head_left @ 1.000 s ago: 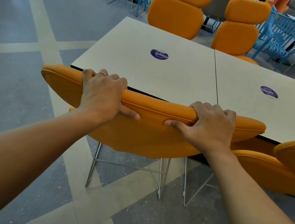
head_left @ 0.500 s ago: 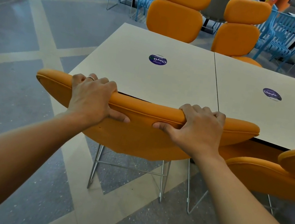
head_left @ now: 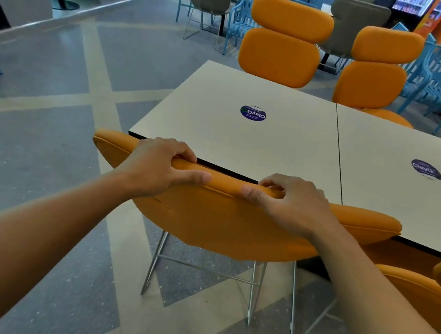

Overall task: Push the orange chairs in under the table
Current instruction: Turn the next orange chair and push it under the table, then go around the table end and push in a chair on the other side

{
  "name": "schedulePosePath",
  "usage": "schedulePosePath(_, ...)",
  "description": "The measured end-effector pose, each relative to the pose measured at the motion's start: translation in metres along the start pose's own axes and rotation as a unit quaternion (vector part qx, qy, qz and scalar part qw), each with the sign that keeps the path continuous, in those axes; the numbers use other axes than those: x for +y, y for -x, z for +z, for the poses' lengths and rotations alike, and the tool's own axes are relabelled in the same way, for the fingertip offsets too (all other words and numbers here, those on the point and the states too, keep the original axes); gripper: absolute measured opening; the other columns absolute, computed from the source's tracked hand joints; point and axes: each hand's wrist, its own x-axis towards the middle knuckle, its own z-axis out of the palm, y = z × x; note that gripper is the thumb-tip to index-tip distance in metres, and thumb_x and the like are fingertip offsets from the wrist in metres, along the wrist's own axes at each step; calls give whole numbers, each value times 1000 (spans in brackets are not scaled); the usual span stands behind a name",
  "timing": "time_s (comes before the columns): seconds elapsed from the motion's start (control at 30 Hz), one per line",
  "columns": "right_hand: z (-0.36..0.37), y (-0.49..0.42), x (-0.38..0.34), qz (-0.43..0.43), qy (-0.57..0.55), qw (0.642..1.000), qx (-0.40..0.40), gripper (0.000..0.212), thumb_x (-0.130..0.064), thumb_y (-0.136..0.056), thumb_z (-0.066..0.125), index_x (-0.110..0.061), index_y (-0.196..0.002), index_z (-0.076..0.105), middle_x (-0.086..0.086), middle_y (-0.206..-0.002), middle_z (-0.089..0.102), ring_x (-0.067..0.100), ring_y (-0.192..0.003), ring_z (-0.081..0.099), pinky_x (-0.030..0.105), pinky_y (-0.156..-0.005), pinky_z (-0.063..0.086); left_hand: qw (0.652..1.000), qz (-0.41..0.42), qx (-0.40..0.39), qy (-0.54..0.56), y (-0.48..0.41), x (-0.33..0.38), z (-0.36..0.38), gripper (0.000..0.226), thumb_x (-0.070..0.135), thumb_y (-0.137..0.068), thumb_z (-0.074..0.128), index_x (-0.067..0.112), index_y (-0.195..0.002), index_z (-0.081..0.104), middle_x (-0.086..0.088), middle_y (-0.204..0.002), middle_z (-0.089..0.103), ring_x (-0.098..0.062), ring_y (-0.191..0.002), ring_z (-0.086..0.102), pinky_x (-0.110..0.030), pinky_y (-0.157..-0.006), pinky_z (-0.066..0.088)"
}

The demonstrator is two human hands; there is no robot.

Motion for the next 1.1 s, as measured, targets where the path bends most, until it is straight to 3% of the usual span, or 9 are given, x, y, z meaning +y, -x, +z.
schedulePosePath(0.07,0,-12,-12,-20,-54,998,-19,66,-88,-78,43,-37,-115,65,-11,-117,65,14,-107,59,42,-91,51,1000,6,13,18,0,-4,-10,50,68,-77,58,31,-110,65,12,-106,65,-10,-94,59,-30,-78,48)
schedulePosePath(0.17,1,-30,-35,-53,-87,993,-57,48,-72,-86,56,-35,-113,68,-9,-115,66,11,-103,59,29,-79,50,999,12,38,24,-1,-20,-27,32,57,-83,61,32,-103,67,14,-99,65,-10,-92,60,-35,-81,51)
schedulePosePath(0.4,14,-81,-105,-59,-86,993,-60,46,-65,-88,60,-33,-120,67,-7,-123,67,14,-104,61,32,-86,53,997,9,74,2,-15,-99,-74,26,43,-87,63,24,-103,70,5,-101,69,-14,-94,61,-29,-78,45)
schedulePosePath(0.6,44,-142,-193,-45,-64,995,-69,46,-60,-91,60,-31,-127,64,-4,-129,65,17,-108,61,33,-87,53,998,-21,61,12,-32,-212,-116,15,46,-83,67,33,-90,69,12,-90,70,-9,-91,64,-42,-87,53)
schedulePosePath(0.83,78,-229,-301,-31,-28,995,-91,47,-60,-91,60,-29,-125,65,0,-129,65,19,-109,60,35,-89,51,998,-47,19,46,-47,-336,-177,9,38,-85,69,30,-87,69,12,-88,69,-6,-88,63,-30,-78,48)
schedulePosePath(1.1,108,-310,-373,-35,-11,992,-120,44,-56,-92,61,-24,-123,67,2,-127,66,19,-108,60,33,-89,49,998,-48,-2,51,-101,-416,-226,13,41,-86,67,29,-91,70,15,-90,69,-1,-88,62,-28,-80,49)
